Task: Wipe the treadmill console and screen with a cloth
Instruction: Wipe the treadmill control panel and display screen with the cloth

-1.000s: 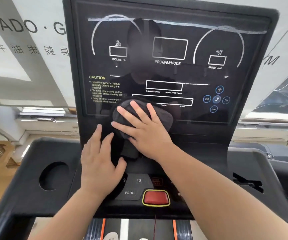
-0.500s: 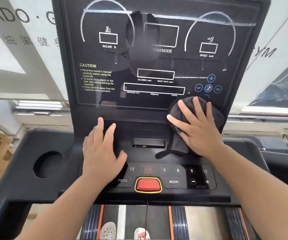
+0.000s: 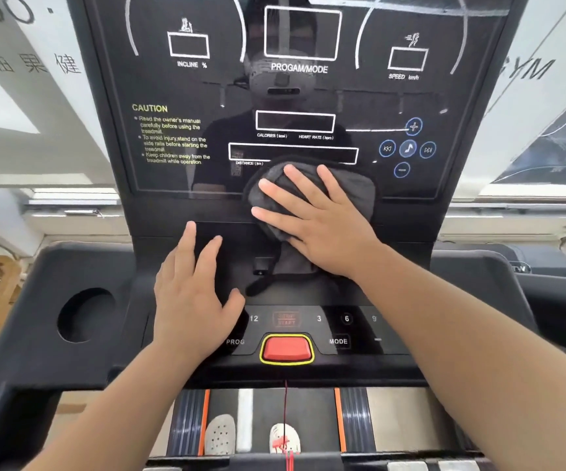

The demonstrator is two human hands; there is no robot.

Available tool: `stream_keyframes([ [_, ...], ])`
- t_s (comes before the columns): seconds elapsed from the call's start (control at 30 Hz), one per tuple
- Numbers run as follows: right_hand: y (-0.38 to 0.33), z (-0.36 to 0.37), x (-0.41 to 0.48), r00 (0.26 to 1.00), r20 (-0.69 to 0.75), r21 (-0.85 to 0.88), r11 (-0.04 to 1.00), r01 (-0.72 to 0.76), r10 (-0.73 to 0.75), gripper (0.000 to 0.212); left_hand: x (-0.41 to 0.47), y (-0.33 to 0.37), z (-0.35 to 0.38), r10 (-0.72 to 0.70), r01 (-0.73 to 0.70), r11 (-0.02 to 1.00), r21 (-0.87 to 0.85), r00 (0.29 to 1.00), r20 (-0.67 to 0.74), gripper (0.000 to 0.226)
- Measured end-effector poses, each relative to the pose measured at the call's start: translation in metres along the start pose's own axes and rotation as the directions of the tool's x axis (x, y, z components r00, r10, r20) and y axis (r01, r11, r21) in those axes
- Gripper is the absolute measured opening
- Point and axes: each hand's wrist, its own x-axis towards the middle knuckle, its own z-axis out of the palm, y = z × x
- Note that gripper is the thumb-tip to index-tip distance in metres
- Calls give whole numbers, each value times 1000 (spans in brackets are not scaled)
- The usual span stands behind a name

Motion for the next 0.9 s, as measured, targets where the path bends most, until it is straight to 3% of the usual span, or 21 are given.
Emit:
stream_keyframes([
  [0.13, 31, 1, -65, 978, 63, 4, 980, -199, 198, 69, -11, 14, 11, 34, -34, 999, -20, 999, 17, 79],
  [0.23, 36, 3, -116, 916, 175, 51, 926, -374, 361, 74, -19, 20, 17, 42, -42, 999, -4, 998, 53, 78],
  [0.47, -31, -5, -162, 717, 529, 180, 765, -618, 455, 76, -38, 18, 26, 18, -25, 995, 95, 997, 80, 69],
  [0.57, -67, -18, -147, 719, 559, 216, 764, -608, 414, 81, -48, 13, 27, 24, -33, 992, 121, 997, 74, 65],
  [0.77, -97, -32, -158, 864, 499, 385, 877, -287, 63, 72, -56, 7, 26, 46, -55, 989, 136, 996, 71, 60],
  [0.83, -76, -31, -181, 850, 520, 370, 876, -310, 81, 73, -57, 3, 25, 43, -52, 990, 134, 997, 64, 60],
  [0.9, -51, -30, -196, 799, 564, 293, 853, -432, 211, 81, -58, 1, 25, 40, -45, 992, 122, 998, 46, 59],
])
